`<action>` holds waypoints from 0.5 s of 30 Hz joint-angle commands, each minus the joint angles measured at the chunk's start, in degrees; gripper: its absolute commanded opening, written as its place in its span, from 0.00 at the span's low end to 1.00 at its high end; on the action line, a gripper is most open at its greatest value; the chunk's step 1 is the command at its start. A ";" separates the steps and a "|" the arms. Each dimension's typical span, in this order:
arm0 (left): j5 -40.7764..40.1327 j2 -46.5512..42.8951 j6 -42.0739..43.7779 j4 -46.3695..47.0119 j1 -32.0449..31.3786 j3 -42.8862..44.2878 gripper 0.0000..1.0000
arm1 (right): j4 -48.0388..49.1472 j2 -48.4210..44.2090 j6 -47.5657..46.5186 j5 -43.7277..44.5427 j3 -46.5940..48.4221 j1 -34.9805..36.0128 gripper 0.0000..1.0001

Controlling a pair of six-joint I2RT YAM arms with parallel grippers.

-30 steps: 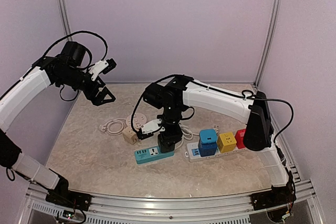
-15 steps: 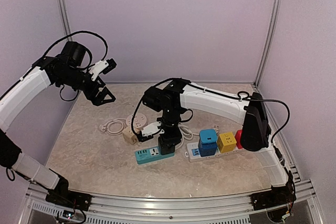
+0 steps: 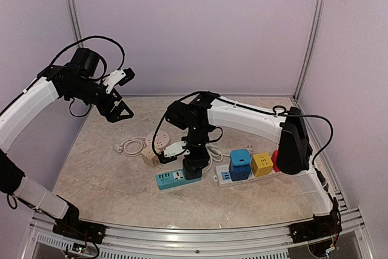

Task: Insert the plug
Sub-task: Insert the plug into the socket.

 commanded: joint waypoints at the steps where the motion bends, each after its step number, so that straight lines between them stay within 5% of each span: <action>1: -0.64 -0.23 0.93 -1.44 -0.36 1.68 0.99 | -1.00 11.38 5.18 0.53 -7.41 1.27 0.00; 10: -0.93 -0.45 1.11 -1.61 -0.38 1.83 0.99 | 5.53 8.41 8.01 8.28 -17.66 4.19 0.00; 15: -0.93 -0.57 1.02 -1.70 -0.34 1.76 0.99 | 5.77 8.60 6.29 5.02 -16.92 4.36 0.00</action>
